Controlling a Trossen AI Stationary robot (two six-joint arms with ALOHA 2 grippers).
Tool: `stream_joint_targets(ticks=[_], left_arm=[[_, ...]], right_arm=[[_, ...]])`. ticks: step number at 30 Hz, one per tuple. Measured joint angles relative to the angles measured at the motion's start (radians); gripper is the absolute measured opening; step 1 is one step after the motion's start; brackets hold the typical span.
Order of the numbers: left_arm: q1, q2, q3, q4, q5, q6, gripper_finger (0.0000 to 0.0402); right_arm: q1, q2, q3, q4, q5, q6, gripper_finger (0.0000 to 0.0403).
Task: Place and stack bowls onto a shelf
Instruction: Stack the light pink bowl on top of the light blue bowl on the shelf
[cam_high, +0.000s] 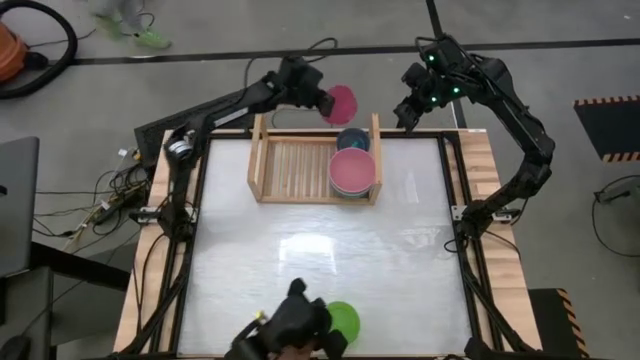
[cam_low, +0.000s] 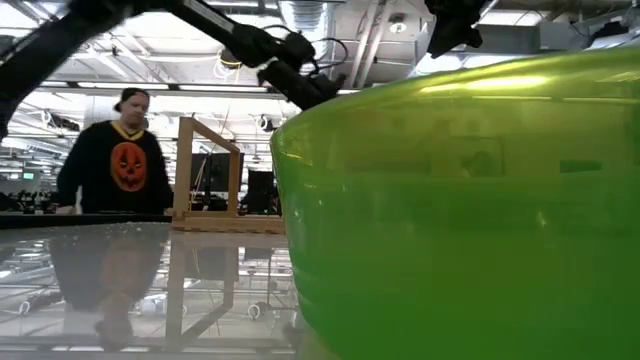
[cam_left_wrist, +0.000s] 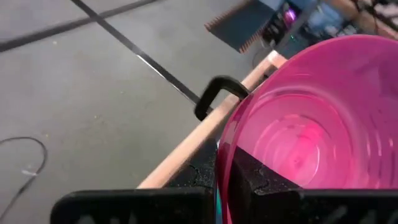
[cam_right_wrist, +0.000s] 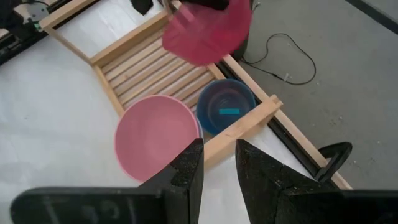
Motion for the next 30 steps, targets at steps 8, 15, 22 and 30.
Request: stream_joint_targets(ticks=[8, 15, 22, 30], left_arm=[[-0.03, 0.29, 0.467, -0.369, 0.025, 0.164, 0.0], [-0.047, 0.302, 0.383, -0.349, 0.039, 0.148, 0.0], [-0.075, 0.3, 0.379, -0.323, -0.072, 0.212, 0.0], [-0.106, 0.335, 0.379, -0.285, -0.127, 0.252, 0.0]], right_arm=[[-0.006, 0.0, 0.0, 0.001, 0.007, 0.035, 0.0119], [-0.009, 0.0, 0.0, 0.002, 0.022, 0.046, 0.0119], [-0.026, 0.0, 0.0, 0.031, 0.022, 0.046, 0.0119], [-0.033, 0.0, 0.0, 0.032, 0.021, 0.046, 0.0119]])
